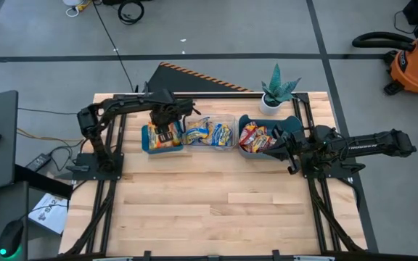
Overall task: Sort Maruchan noodles
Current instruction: Return to Home Position
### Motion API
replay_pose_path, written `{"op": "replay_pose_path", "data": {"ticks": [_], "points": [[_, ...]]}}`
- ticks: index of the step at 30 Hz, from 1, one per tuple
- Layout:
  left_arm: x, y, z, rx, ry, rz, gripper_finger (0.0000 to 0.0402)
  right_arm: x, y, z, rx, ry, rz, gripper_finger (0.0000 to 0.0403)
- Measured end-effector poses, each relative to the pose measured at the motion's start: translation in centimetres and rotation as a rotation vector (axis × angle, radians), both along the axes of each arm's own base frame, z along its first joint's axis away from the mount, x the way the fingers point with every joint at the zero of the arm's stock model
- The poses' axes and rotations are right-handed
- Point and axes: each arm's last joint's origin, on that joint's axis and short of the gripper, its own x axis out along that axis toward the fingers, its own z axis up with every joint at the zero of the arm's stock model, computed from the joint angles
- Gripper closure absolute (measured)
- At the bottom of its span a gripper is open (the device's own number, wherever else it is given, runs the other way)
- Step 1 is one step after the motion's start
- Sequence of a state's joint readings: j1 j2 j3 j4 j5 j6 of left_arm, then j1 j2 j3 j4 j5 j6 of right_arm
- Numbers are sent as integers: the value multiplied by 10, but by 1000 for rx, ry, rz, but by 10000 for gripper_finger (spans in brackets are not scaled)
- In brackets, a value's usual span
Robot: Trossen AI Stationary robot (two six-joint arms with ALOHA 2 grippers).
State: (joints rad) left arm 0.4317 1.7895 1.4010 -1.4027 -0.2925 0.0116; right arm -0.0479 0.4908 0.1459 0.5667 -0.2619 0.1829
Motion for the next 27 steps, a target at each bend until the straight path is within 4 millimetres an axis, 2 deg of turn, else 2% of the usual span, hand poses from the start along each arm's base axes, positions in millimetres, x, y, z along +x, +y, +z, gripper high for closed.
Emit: {"op": "replay_pose_path", "data": {"ticks": [5,9,13,18,23,27], "points": [[-5,-1,43,23,-119,23,260,0,0,0,0,3,-6,389],[-18,-7,76,-4,-411,86,260,0,0,-1,-2,12,6,389],[-39,-27,97,56,-701,86,260,-4,1,-3,0,35,35,391],[-66,-61,88,89,-976,61,260,-17,0,0,-3,18,0,393],[-82,-89,57,81,-1222,-5,260,-27,-4,-3,-12,33,-151,391],[-87,-102,34,75,-1357,-88,260,-32,-5,-1,-6,12,-213,391]]}}
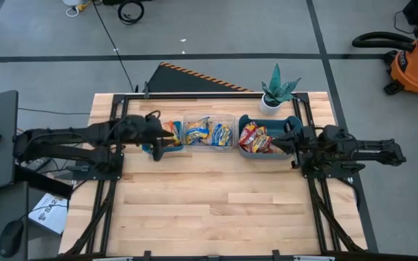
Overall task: Sort Maruchan noodles
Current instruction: Return to Home Position
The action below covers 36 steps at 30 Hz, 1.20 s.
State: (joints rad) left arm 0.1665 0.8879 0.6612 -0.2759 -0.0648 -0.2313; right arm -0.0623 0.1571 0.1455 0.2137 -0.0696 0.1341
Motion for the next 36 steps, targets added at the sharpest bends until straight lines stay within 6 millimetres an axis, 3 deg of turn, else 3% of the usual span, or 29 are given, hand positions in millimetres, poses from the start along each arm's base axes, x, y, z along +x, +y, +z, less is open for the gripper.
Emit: {"op": "replay_pose_path", "data": {"ticks": [5,12,16,26,36], "points": [[-9,-9,-20,97,-36,-66,260,-1,-1,-6,62,19,-9,391],[-20,-17,-42,222,-253,-64,260,-7,-7,-18,181,82,-241,390],[-32,-20,-61,265,-294,-28,260,-13,-8,-19,211,63,-292,390],[-60,-22,-99,246,-370,-27,260,-10,-9,-31,121,127,-306,390],[-74,-29,-94,234,-497,-137,260,-8,-9,-37,99,149,-325,389]]}}
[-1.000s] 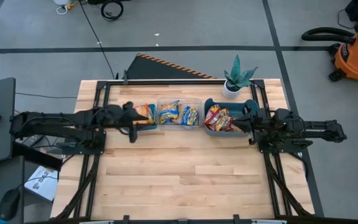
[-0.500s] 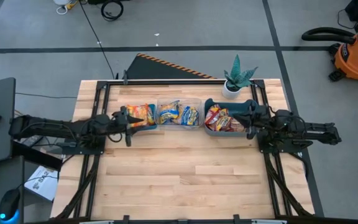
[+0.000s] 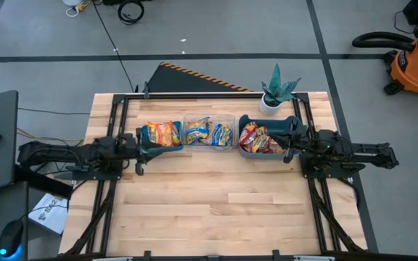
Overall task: Sort Maruchan noodles
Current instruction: Return to Home Position
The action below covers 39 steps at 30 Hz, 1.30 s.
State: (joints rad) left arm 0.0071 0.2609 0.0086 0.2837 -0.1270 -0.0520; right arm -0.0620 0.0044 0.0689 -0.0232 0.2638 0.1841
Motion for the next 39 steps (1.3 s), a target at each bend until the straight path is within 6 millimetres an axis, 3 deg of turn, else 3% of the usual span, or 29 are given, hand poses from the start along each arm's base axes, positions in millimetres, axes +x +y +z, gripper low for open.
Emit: {"op": "replay_pose_path", "data": {"ticks": [39], "points": [[0,0,1,-40,-15,-1,260,0,0,1,-1,-6,4,386]]}}
